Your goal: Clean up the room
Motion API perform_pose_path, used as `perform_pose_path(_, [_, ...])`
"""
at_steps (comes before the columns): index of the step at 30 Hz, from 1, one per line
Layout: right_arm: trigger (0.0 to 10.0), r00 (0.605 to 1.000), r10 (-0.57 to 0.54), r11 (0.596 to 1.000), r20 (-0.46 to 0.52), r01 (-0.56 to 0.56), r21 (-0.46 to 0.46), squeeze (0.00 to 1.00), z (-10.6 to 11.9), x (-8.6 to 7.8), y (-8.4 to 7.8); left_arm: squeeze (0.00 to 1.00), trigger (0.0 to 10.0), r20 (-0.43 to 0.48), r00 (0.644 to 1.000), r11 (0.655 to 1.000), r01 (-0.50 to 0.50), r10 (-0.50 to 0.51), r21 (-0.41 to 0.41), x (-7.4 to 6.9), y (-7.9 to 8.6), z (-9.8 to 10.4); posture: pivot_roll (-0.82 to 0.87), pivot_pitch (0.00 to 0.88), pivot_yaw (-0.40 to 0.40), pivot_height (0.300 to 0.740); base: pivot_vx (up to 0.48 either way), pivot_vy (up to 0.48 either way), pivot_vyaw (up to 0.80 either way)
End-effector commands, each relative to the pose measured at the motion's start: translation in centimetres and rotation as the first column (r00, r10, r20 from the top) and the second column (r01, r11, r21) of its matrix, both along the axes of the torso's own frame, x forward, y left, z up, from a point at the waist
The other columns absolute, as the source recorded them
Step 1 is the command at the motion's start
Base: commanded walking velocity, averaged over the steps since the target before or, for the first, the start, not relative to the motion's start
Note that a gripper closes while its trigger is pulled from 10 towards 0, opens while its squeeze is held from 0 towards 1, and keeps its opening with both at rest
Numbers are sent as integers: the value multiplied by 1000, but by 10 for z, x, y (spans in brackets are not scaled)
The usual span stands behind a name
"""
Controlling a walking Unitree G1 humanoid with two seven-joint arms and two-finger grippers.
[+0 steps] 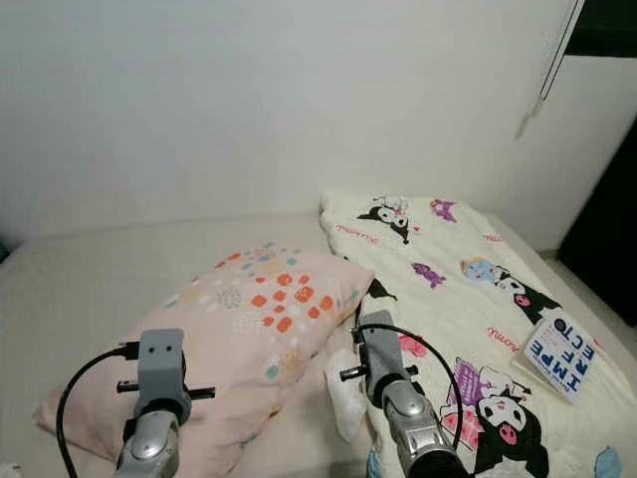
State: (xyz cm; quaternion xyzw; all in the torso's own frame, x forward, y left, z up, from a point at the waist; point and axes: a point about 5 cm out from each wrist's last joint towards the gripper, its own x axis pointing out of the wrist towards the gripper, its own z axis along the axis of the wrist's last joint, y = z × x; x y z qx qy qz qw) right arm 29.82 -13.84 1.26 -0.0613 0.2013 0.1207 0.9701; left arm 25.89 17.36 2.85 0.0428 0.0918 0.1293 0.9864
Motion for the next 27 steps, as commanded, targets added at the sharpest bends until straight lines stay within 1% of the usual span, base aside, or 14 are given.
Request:
perform_pose_path(1, [10000, 1000, -9, 1000, -28, 10, 12, 0, -5, -4, 0, 0, 10000, -6, 1000, 1000, 13, -13, 22, -2, 1, -1, 33, 39, -69, 740, 0, 0, 0])
perform_pose_path(4, [10000, 1000, -6, 1000, -28, 6, 11, 0, -5, -4, 1, 0, 10000, -15, 1000, 999, 22, -21, 31, -1, 1, -1, 34, 40, -69, 740, 0, -232, 0])
perform_pose_path(6, [10000, 1000, -5, 1000, -29, 5, 11, 0, -5, -4, 1, 0, 10000, -31, 999, 998, 38, -36, 51, -1, 0, -2, 34, 41, -68, 740, 0, -480, 0])
perform_pose_path(9, [10000, 999, -7, 1000, -34, 8, 11, 0, -6, -5, 1, 0, 10000, -41, 998, 998, 42, -40, 55, -1, -2, -3, 33, 41, -66, 740, 0, -447, 0])
perform_pose_path(13, [10000, 999, -11, 1000, -49, 13, 26, 0, -7, -5, 1, 0, 10000, -66, 998, 999, 22, -20, 26, 0, -1, -6, 32, 42, -65, 740, 0, 0, 0])
perform_pose_path(19, [10000, 997, 0, 998, -74, 4, 60, 0, -8, -6, 3, 0, 10000, -75, 997, 999, 28, -26, 25, 1, 0, -6, 35, 46, -62, 740, 0, 0, 0])
perform_pose_path(27, [10000, 998, -6, 999, -61, 9, 43, 0, -6, -4, 3, 0, 10000, -88, 996, 999, 30, -26, 36, 1, 1, -7, 33, 47, -55, 740, 0, 0, 0])
